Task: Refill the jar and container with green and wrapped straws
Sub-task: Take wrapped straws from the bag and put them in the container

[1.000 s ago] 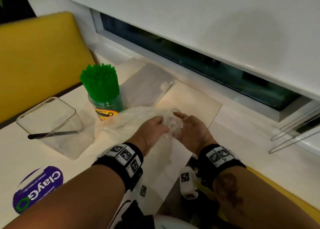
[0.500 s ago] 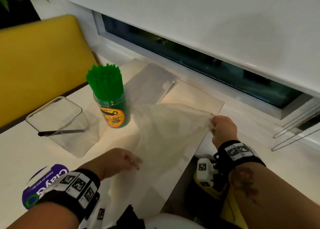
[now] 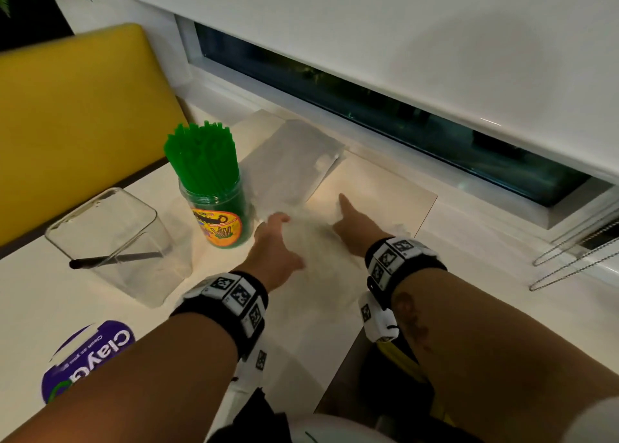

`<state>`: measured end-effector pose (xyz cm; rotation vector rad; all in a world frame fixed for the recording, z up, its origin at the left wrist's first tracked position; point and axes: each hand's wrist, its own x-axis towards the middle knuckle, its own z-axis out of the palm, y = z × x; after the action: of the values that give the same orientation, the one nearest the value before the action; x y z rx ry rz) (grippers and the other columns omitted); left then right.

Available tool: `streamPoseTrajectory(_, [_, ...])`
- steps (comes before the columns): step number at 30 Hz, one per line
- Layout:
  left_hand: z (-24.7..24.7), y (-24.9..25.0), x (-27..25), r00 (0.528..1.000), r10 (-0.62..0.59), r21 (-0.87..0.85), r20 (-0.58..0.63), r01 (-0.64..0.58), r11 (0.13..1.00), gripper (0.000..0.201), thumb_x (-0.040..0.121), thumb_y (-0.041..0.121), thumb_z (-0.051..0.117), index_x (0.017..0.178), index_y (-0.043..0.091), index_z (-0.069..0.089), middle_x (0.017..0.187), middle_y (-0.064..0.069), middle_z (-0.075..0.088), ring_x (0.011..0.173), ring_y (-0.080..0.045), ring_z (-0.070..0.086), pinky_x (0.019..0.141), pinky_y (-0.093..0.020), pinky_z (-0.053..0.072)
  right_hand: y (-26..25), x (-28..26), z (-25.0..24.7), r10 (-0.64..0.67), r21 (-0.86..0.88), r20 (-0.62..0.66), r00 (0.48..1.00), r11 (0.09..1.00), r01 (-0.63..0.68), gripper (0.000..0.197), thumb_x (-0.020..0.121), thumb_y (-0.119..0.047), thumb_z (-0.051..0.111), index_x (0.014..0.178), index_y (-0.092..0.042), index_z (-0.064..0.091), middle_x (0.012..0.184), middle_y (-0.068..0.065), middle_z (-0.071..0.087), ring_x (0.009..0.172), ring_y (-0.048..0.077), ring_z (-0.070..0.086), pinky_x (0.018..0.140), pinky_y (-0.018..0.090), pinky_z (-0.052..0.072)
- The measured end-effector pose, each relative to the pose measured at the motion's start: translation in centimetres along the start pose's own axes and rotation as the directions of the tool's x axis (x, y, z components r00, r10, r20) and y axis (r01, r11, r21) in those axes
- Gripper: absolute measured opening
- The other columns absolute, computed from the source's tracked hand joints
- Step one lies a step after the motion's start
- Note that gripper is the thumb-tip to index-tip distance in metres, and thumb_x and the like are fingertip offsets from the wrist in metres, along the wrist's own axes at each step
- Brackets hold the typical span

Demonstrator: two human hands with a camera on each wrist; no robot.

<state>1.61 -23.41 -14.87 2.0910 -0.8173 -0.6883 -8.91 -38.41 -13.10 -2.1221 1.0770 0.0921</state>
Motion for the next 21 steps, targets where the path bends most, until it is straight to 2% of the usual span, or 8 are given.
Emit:
streamPoseTrajectory(4, [0.5, -1.2, -0.6, 0.987, -0.078, 0.175, 0.144, 0.052, 0.983, 0.094, 0.064, 0.008, 0.087, 0.139, 0.039, 0.041, 0.157, -0.010, -0.004, 0.110, -0.039, 0.060, 0.085, -0.037, 0.057, 0.3, 0.7, 1.8, -0.082, -0.294, 0.142, 0.986, 0.948, 0.121, 0.051, 0.097, -0.027, 0.056, 0.145, -0.016, 0.044, 0.145, 0.007, 0.049, 0.132, 0.028, 0.046, 0.109, 0.036, 0.036])
streamPoseTrajectory(7, [0.1, -2.5, -1.7, 0.978, -0.148, 0.374, 0.149, 0.083, 0.924, 0.085, 0.061, 0.023, 0.091, 0.133, 0.031, 0.046, 0.154, -0.015, 0.009, 0.114, -0.039, 0.057, 0.097, -0.036, 0.050, 0.9, 0.5, 2.0, -0.102, -0.224, 0.077, 0.992, 0.968, 0.117, 0.023, 0.094, -0.016, 0.054, 0.112, -0.011, 0.067, 0.116, 0.008, 0.065, 0.109, 0.028, 0.058, 0.093, 0.036, 0.047])
streamPoseTrajectory(9, [-0.3, -3.0, -2.0, 0.970, -0.199, 0.439, 0.143, 0.118, 0.891, 0.073, 0.061, 0.026, 0.090, 0.123, 0.019, 0.051, 0.139, -0.014, 0.029, 0.111, -0.036, 0.055, 0.093, -0.035, 0.048, 1.5, 0.4, 0.8, -0.091, -0.115, -0.171, 0.981, 0.991, 0.072, 0.016, 0.094, -0.015, 0.052, 0.100, -0.011, 0.066, 0.105, 0.010, 0.066, 0.097, 0.028, 0.060, 0.080, 0.033, 0.045])
streamPoseTrajectory(12, [-1.2, -4.0, -1.9, 0.966, -0.249, 0.432, 0.071, 0.195, 0.880, 0.045, 0.073, 0.016, 0.080, 0.109, 0.010, 0.054, 0.119, -0.014, 0.049, 0.104, -0.035, 0.056, 0.082, -0.034, 0.046, 2.6, 0.5, -2.8, 0.175, 0.249, -0.691, 0.702, 0.968, 0.004, 0.020, 0.097, -0.014, 0.045, 0.092, -0.013, 0.065, 0.093, 0.009, 0.065, 0.080, 0.024, 0.053, 0.067, 0.027, 0.034])
streamPoseTrajectory(14, [-1.7, -4.6, -2.0, 0.980, -0.188, 0.371, -0.068, 0.199, 0.907, 0.026, 0.078, 0.005, 0.068, 0.097, 0.011, 0.052, 0.103, -0.011, 0.057, 0.097, -0.033, 0.057, 0.071, -0.030, 0.042, 3.4, 0.2, -5.2, 0.336, 0.452, -0.767, 0.547, 0.887, 0.090, 0.017, 0.097, -0.018, 0.046, 0.091, -0.018, 0.062, 0.087, 0.002, 0.063, 0.079, 0.025, 0.058, 0.064, 0.027, 0.038])
streamPoseTrajectory(17, [-1.7, -4.6, -2.6, 0.959, -0.200, -0.106, -0.201, 0.182, 0.978, 0.046, 0.077, -0.007, 0.071, 0.103, 0.014, 0.040, 0.080, -0.002, 0.052, 0.072, -0.023, 0.053, 0.052, -0.023, 0.042, 3.7, -0.2, -6.9, 0.231, 0.459, -0.613, 0.755, 0.882, 0.103, 0.025, 0.093, -0.032, 0.062, 0.115, -0.021, 0.062, 0.090, -0.002, 0.065, 0.078, 0.016, 0.060, 0.063, 0.023, 0.045])
streamPoseTrajectory(19, [-1.6, -4.6, -2.5, 0.934, -0.274, -0.382, -0.230, 0.172, 0.908, 0.068, 0.072, 0.007, 0.083, 0.118, 0.019, 0.034, 0.083, -0.002, 0.061, 0.073, -0.019, 0.059, 0.063, -0.025, 0.049, 3.7, -0.1, -7.5, 0.144, 0.292, -0.360, 0.922, 0.956, -0.035, 0.061, 0.085, -0.035, 0.074, 0.138, -0.018, 0.049, 0.101, 0.001, 0.067, 0.080, 0.013, 0.061, 0.070, 0.024, 0.049])
streamPoseTrajectory(21, [-1.6, -4.6, -2.3, 0.905, -0.373, -0.595, -0.202, 0.189, 0.781, 0.075, 0.066, 0.027, 0.086, 0.124, 0.016, 0.040, 0.084, 0.000, 0.066, 0.072, -0.019, 0.064, 0.073, -0.030, 0.054, 3.4, -0.2, -7.7, 0.210, 0.185, -0.134, 0.968, 0.965, -0.184, 0.066, 0.084, -0.024, 0.076, 0.140, -0.008, 0.046, 0.097, 0.007, 0.067, 0.080, 0.017, 0.063, 0.070, 0.029, 0.054])
